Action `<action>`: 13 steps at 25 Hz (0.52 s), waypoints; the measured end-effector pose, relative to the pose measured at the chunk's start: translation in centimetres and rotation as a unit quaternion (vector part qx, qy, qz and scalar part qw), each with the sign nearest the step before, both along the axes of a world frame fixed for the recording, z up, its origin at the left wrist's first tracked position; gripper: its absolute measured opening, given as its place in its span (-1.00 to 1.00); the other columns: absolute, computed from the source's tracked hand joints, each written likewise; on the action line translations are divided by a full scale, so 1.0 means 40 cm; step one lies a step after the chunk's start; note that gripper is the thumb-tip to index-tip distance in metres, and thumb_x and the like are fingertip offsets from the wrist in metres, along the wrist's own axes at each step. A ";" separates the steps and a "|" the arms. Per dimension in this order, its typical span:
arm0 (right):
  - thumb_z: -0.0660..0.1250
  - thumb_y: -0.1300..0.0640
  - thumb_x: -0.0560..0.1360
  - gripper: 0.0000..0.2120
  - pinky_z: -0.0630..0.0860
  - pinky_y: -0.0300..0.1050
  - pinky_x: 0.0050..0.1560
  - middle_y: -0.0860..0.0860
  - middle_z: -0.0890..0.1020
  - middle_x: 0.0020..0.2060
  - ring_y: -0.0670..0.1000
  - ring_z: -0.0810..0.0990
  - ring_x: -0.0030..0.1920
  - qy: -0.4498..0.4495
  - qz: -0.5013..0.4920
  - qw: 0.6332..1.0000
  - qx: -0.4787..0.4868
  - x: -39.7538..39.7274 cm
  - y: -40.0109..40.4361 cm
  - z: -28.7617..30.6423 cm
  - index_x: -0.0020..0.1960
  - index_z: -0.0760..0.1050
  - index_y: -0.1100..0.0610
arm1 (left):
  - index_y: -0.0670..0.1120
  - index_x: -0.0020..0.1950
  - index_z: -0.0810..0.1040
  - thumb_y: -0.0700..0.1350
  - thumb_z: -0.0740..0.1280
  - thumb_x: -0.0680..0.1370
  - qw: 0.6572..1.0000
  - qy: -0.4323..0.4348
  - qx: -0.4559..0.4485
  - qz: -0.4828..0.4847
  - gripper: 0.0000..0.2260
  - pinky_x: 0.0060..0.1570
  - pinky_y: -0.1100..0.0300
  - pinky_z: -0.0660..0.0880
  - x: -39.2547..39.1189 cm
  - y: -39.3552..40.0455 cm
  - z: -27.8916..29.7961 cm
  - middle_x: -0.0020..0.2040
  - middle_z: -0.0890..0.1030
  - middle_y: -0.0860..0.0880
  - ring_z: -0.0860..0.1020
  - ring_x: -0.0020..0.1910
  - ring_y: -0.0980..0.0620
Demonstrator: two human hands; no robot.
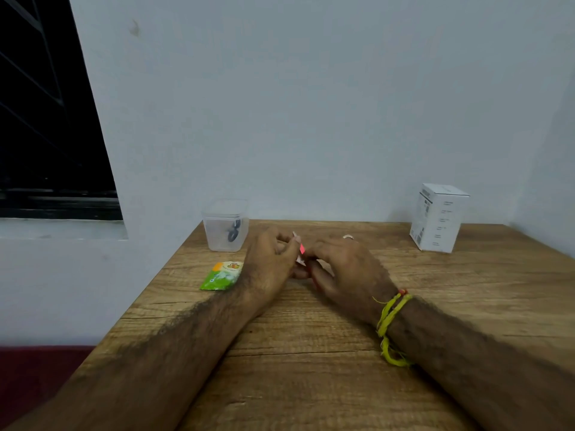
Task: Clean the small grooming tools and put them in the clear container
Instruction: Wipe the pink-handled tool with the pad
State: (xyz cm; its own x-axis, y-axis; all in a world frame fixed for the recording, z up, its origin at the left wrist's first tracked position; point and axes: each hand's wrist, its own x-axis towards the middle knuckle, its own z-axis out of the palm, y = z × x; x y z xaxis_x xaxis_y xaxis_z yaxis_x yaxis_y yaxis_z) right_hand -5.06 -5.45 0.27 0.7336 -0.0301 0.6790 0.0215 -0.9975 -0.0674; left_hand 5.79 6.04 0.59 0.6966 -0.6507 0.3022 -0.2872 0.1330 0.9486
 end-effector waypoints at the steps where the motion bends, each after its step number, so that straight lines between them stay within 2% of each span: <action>1: 0.27 0.12 0.51 -0.83 0.46 0.00 -0.04 -0.02 0.67 -0.13 0.05 0.62 -0.10 0.011 -0.005 1.000 -0.005 0.001 -0.005 -0.002 0.01 0.63 0.08 | -0.20 -0.02 0.53 -0.13 0.29 0.67 1.000 0.003 0.000 0.004 -0.85 -0.31 0.12 0.64 0.002 -0.001 -0.001 -0.28 0.69 -0.13 0.69 -0.37 -0.05; 7: 0.33 0.16 0.49 -0.85 0.45 -0.09 -0.05 -0.04 0.70 -0.13 0.01 0.63 -0.11 0.006 0.004 1.000 0.001 -0.005 -0.019 0.000 -0.01 0.66 0.07 | -0.20 -0.09 0.52 -0.19 0.29 0.66 1.000 0.023 -0.003 0.000 -0.84 -0.39 0.18 0.61 0.002 0.000 0.000 -0.23 0.69 -0.26 0.68 -0.40 -0.04; 9: 0.36 0.17 0.50 -0.85 0.51 -0.05 -0.03 -0.05 0.71 -0.10 0.00 0.65 -0.10 -0.001 0.011 1.000 0.012 -0.003 -0.019 -0.001 0.01 0.67 0.07 | -0.20 -0.08 0.52 -0.19 0.28 0.66 1.000 0.027 -0.002 -0.009 -0.85 -0.40 0.19 0.61 0.003 0.003 0.002 -0.24 0.69 -0.24 0.68 -0.40 -0.04; 13: 0.39 0.20 0.48 -0.88 0.50 -0.06 -0.06 -0.04 0.70 -0.12 0.02 0.64 -0.10 -0.008 0.024 1.000 -0.013 -0.007 -0.022 -0.007 -0.02 0.67 0.11 | -0.21 -0.04 0.50 -0.17 0.27 0.67 0.999 0.029 0.014 -0.016 -0.86 -0.48 0.22 0.57 0.001 0.003 0.002 -0.32 0.65 -0.15 0.64 -0.44 -0.04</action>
